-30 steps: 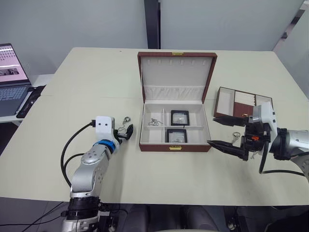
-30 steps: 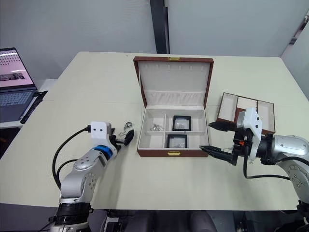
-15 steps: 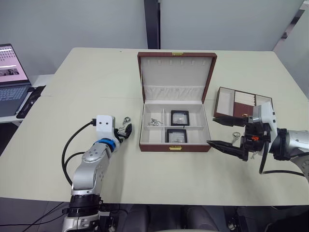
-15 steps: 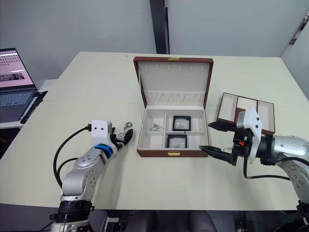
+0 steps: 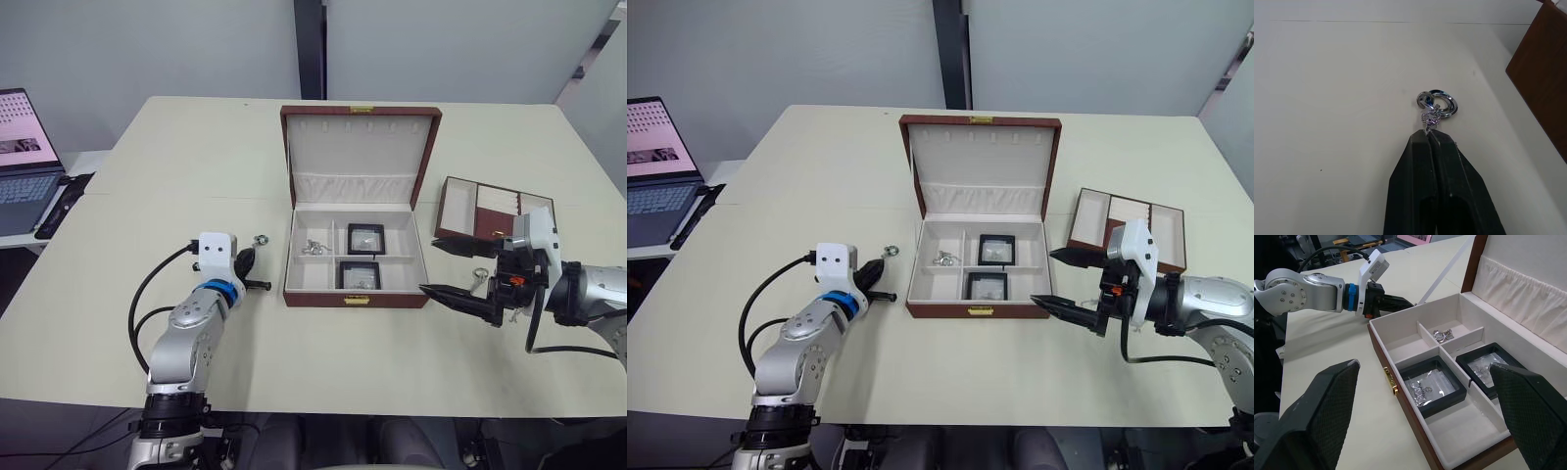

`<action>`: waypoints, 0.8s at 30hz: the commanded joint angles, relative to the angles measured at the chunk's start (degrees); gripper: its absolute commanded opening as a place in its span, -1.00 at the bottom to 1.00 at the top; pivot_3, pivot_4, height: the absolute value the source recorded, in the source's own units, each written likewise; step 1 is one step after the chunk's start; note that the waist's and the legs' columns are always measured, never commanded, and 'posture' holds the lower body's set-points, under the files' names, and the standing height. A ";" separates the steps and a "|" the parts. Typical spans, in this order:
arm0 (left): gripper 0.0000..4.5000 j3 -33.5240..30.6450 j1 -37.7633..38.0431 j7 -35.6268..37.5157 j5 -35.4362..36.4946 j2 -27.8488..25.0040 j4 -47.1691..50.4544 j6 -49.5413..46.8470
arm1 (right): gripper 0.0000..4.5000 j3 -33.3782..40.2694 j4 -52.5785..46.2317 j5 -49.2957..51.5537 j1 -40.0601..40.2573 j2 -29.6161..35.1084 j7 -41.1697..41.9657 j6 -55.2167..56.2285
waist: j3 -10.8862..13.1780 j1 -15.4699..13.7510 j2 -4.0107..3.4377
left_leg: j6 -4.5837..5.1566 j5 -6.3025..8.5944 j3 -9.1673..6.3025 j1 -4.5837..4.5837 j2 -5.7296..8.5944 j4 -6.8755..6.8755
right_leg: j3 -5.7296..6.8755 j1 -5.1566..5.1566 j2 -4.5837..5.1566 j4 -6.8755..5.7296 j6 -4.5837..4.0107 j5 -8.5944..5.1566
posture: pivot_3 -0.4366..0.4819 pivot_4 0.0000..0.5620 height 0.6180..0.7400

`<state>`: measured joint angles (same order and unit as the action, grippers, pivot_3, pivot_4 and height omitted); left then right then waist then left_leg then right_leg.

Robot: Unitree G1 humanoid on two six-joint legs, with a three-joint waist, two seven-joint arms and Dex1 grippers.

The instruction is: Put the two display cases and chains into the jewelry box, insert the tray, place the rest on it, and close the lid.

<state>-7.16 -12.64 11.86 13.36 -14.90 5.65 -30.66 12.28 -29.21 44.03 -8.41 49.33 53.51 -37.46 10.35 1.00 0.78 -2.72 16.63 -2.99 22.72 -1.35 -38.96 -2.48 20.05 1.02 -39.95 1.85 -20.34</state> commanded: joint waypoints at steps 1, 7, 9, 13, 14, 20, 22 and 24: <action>-0.99 -0.20 0.09 -0.19 -0.06 0.24 0.06 -0.29 | 1.00 1.02 -2.20 0.87 -0.34 0.18 -0.20 0.38 | 0.00 -0.03 0.00 | 0.00 0.00 0.00 0.00 0.00 0.00 | 0.00 0.00 0.00 0.00 0.00 0.00 | -0.05 -0.47 1.00; -0.99 -1.07 0.11 0.34 1.05 0.67 0.96 1.00 | 1.00 0.89 -1.93 0.78 -0.59 0.20 -0.22 0.35 | 0.00 -0.03 0.00 | 0.00 0.00 -0.01 0.00 0.00 0.00 | 0.00 0.00 0.00 0.00 0.00 0.00 | -0.05 -0.47 1.00; -0.99 -1.52 0.10 0.68 1.61 0.65 1.55 1.50 | 1.00 0.89 -1.83 0.76 -0.70 0.23 -0.21 0.36 | 0.00 -0.04 0.01 | 0.00 0.00 -0.01 0.01 0.00 0.00 | 0.01 0.00 0.00 0.01 0.00 0.00 | -0.05 -0.47 1.00; -0.99 -3.64 0.19 2.11 4.38 0.72 4.74 3.43 | 1.00 0.86 -1.43 0.58 -1.18 0.25 -0.18 0.48 | 0.02 -0.03 0.03 | 0.00 0.00 -0.01 0.04 -0.02 0.00 | 0.01 0.04 0.00 0.00 0.00 0.00 | -0.05 -0.47 1.00; -0.99 -3.82 0.22 2.44 4.75 0.69 5.34 3.58 | 1.00 0.79 -1.34 0.53 -1.26 0.22 -0.16 0.51 | 0.01 -0.05 0.03 | 0.00 0.00 -0.02 0.04 -0.02 0.00 | 0.02 0.04 0.00 0.00 0.00 0.00 | -0.05 -0.47 1.00; -0.99 -4.86 0.11 2.87 6.98 0.60 9.26 2.72 | 1.00 0.63 -1.15 0.28 -1.49 -0.04 -0.20 0.76 | 0.02 -0.06 0.03 | 0.00 0.00 -0.02 0.04 -0.01 0.00 | 0.01 0.03 0.00 0.01 0.00 0.00 | -0.05 -0.47 1.00; -0.99 -4.74 0.05 2.90 7.57 0.41 10.35 1.97 | 1.00 0.59 -1.08 0.27 -1.60 -0.13 -0.21 0.80 | 0.02 -0.06 0.03 | 0.00 0.00 -0.02 0.04 -0.01 0.00 | 0.01 0.03 0.00 0.01 0.00 0.00 | -0.05 -0.47 1.00; -0.99 -4.59 0.01 2.72 7.66 0.17 10.61 1.49 | 1.00 0.47 -0.91 0.07 -1.62 -0.21 -0.13 0.98 | 0.02 -0.06 0.03 | 0.00 0.00 -0.02 0.04 -0.01 0.00 | 0.00 0.03 0.00 0.01 0.00 0.00 | -0.05 -0.47 1.00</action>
<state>-11.58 -12.06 14.45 20.32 -14.21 14.03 -28.89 12.16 -29.13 43.96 -9.49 49.15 53.46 -37.38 10.37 0.94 0.81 -2.73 16.63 -3.01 22.76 -1.36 -38.96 -2.48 20.08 1.02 -39.94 1.85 -20.34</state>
